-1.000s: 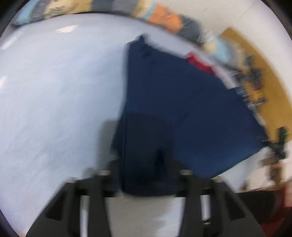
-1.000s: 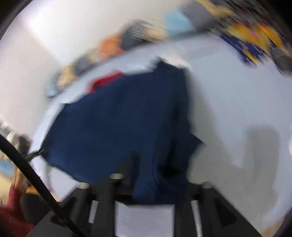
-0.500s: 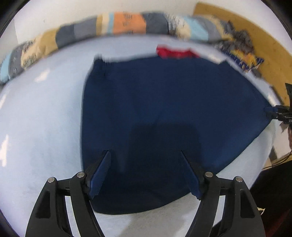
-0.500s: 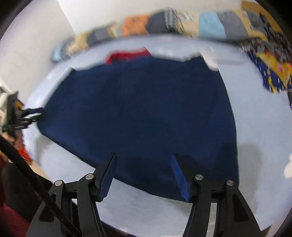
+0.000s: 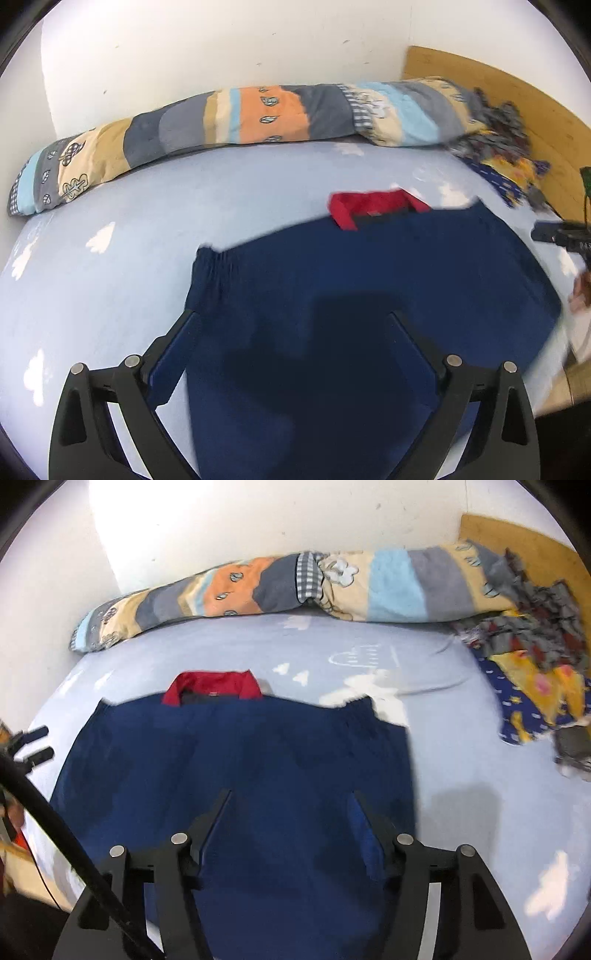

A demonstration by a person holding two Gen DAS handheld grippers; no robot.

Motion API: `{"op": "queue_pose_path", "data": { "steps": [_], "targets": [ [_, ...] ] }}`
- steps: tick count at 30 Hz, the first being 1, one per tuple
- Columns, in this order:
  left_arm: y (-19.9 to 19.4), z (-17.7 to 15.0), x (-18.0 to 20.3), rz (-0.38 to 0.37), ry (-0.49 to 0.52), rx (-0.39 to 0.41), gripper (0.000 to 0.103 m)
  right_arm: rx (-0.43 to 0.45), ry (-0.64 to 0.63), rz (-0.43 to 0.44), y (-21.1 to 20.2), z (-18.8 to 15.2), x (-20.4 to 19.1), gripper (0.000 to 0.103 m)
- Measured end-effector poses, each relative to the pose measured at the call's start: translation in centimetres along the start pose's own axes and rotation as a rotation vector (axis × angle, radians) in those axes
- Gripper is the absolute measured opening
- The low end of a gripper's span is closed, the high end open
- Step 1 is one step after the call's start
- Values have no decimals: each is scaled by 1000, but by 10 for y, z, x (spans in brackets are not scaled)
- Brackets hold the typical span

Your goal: Fold large clothes

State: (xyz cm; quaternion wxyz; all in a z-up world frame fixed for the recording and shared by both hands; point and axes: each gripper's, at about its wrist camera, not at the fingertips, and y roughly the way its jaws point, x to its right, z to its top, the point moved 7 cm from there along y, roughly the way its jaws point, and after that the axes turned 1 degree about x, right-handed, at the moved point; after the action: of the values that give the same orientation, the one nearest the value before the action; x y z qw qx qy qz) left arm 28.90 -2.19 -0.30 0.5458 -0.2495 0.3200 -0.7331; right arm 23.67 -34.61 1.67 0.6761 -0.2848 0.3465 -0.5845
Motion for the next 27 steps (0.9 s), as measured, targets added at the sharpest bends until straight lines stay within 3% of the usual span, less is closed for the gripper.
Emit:
{"op": "queue_pose_path", "data": {
  "steps": [4, 6, 8, 9, 10, 13, 17, 21, 23, 25, 27],
  "targets": [
    [62, 1, -33, 47, -158, -72, 99, -65, 71, 31, 60, 22, 14, 67],
    [94, -1, -43, 67, -214, -117, 99, -115, 127, -98, 89, 25, 43, 67],
    [122, -12, -51, 69, -246, -172, 99, -163, 211, -108, 108, 16, 63, 64],
    [128, -14, -50, 68, -238, -179, 102, -195, 250, -99, 117, 8, 71, 58],
    [130, -14, -46, 78, -214, -174, 103, -181, 263, -97, 117, 5, 73, 55],
    [121, -12, -31, 84, -177, -189, 103, -169, 195, -129, 107, 8, 55, 54],
    [79, -5, -12, 53, -194, -121, 103, -106, 113, -147, 74, 18, 20, 54],
    [15, -5, 7, 93, -177, 36, 103, -33, 46, -155, 34, 18, -23, 72],
    [-15, -16, 20, 109, -160, 101, 103, 0, 5, -154, 14, 10, -46, 73],
    [-29, -31, 28, 109, -160, 111, 103, 27, -24, -157, -4, -3, -67, 82],
    [-29, -52, 32, 82, -195, 80, 103, 10, -20, -123, -12, -23, -84, 82]
  ]
}}
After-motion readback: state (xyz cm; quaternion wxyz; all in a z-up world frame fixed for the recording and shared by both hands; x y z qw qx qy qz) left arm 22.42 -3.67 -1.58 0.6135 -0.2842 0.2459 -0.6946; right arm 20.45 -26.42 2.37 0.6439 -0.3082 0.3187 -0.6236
